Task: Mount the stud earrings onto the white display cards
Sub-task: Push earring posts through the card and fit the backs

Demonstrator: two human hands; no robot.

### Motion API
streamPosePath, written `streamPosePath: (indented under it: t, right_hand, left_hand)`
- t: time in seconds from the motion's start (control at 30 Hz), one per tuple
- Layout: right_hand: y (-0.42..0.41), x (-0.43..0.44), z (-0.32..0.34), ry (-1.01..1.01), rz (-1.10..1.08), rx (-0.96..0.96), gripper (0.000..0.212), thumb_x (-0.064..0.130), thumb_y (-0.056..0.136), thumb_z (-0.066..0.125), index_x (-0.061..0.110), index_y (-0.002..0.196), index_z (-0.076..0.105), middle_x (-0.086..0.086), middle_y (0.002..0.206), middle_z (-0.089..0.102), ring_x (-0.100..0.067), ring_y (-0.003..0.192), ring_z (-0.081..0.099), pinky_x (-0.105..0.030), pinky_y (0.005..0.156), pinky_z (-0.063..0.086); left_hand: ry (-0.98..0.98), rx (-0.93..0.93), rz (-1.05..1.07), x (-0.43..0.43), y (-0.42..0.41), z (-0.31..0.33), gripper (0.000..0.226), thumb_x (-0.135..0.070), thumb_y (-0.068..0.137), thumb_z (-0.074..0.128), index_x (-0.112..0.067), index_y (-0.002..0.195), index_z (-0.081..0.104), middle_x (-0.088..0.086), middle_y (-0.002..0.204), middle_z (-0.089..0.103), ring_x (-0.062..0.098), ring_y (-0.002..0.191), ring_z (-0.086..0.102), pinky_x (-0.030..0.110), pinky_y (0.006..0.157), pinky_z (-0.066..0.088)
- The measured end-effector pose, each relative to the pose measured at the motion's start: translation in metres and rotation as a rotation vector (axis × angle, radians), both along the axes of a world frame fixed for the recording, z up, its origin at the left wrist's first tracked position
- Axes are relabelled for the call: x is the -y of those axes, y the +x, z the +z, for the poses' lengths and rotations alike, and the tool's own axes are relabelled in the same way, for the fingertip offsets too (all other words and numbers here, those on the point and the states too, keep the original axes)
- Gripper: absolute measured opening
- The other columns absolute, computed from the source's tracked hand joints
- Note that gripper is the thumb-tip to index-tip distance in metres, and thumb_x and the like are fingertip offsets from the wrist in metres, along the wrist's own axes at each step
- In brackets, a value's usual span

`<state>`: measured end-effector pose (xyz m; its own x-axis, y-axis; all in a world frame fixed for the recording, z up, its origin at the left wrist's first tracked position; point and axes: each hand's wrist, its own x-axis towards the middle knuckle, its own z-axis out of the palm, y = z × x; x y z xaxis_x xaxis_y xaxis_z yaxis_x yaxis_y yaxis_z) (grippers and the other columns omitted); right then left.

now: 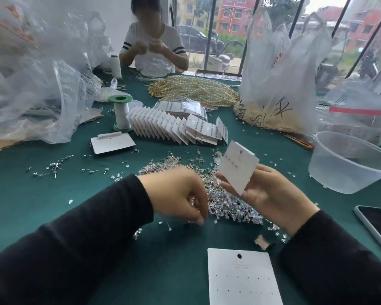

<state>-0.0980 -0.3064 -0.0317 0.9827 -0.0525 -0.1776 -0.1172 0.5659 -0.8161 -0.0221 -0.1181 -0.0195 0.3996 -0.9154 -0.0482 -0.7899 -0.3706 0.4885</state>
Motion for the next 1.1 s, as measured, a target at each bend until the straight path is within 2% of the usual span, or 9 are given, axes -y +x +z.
streamPosePath:
  t: [0.1,0.17,0.27,0.5,0.67,0.8,0.93,1.03,1.1]
  right_hand:
    - [0.000,0.001,-0.004,0.127,0.063,-0.008,0.036,-0.001,0.066,0.069,-0.010,0.101,0.064,-0.033,0.108,0.062,-0.043,0.096,0.064,-0.042,0.074,0.058]
    - [-0.002,0.002,-0.004,0.245,0.093,-0.019,0.050,-0.006,0.049,0.083,-0.014,0.096,0.067,-0.036,0.112,0.058,-0.044,0.096,0.063,-0.043,0.071,0.058]
    - [-0.005,0.001,0.000,0.392,0.088,-0.041,0.070,-0.014,0.032,0.086,-0.020,0.097,0.062,-0.040,0.115,0.054,-0.048,0.095,0.062,-0.047,0.066,0.058]
    - [-0.008,-0.004,0.004,0.427,0.103,-0.025,0.076,-0.016,0.032,0.085,-0.020,0.104,0.060,-0.041,0.114,0.054,-0.049,0.090,0.063,-0.048,0.067,0.057]
    - [-0.007,-0.008,0.000,0.404,0.145,-0.033,0.067,-0.014,0.035,0.085,-0.019,0.098,0.063,-0.037,0.109,0.059,-0.044,0.086,0.066,-0.047,0.070,0.057]
    - [-0.007,-0.011,-0.005,0.301,0.141,-0.018,0.066,-0.007,0.038,0.088,-0.012,0.100,0.066,-0.031,0.112,0.061,-0.037,0.090,0.067,-0.044,0.074,0.057]
    - [-0.008,-0.014,-0.009,0.090,0.139,0.020,0.052,0.001,0.055,0.081,-0.008,0.104,0.065,-0.025,0.108,0.063,-0.031,0.091,0.065,-0.041,0.085,0.051]
    - [-0.007,-0.017,-0.013,-0.030,0.042,0.028,0.061,-0.002,0.061,0.067,-0.018,0.117,0.048,-0.022,0.093,0.066,-0.025,0.076,0.067,-0.035,0.071,0.058]
    - [-0.008,-0.021,-0.013,-0.124,0.016,0.069,0.050,0.001,0.062,0.064,-0.012,0.108,0.053,-0.018,0.085,0.066,-0.021,0.067,0.067,-0.031,0.064,0.058]
  left_hand:
    - [0.044,0.056,-0.035,0.000,0.001,-0.007,0.010,-0.023,0.069,0.076,-0.023,0.079,0.073,-0.002,0.082,0.065,0.010,0.074,0.055,0.028,0.072,0.046]
    - [0.018,0.036,-0.020,-0.003,0.004,-0.007,0.008,-0.021,0.069,0.076,-0.023,0.077,0.074,-0.002,0.080,0.065,0.008,0.071,0.054,0.027,0.070,0.046]
    - [-0.025,0.024,-0.008,-0.004,0.002,-0.009,0.006,-0.018,0.072,0.073,-0.023,0.074,0.073,0.000,0.077,0.066,0.009,0.069,0.052,0.025,0.068,0.045]
    - [-0.368,-0.156,0.133,0.003,-0.003,-0.008,0.012,-0.009,0.082,0.064,-0.019,0.076,0.062,-0.003,0.068,0.065,0.017,0.063,0.060,0.028,0.063,0.051]
    - [-0.634,-0.587,0.238,0.006,-0.005,-0.007,0.014,-0.006,0.067,0.072,-0.001,0.080,0.068,0.014,0.075,0.071,0.014,0.061,0.064,0.024,0.063,0.055]
    - [-0.730,-0.786,0.273,0.007,-0.006,-0.004,0.018,-0.009,0.058,0.070,-0.003,0.075,0.067,0.010,0.068,0.071,0.015,0.057,0.065,0.021,0.057,0.054]
    - [-0.658,-0.936,0.341,0.009,-0.010,-0.007,0.008,-0.006,0.060,0.070,-0.004,0.068,0.068,0.012,0.065,0.070,0.016,0.054,0.065,0.020,0.052,0.053]
    - [-0.568,-0.975,0.371,0.011,-0.014,-0.008,0.008,0.007,0.072,0.066,0.001,0.068,0.070,0.013,0.062,0.069,0.015,0.051,0.064,0.019,0.050,0.052]
    - [-0.545,-0.989,0.397,0.012,-0.015,-0.008,0.012,0.009,0.073,0.064,0.002,0.065,0.071,0.012,0.060,0.069,0.014,0.048,0.063,0.018,0.047,0.051]
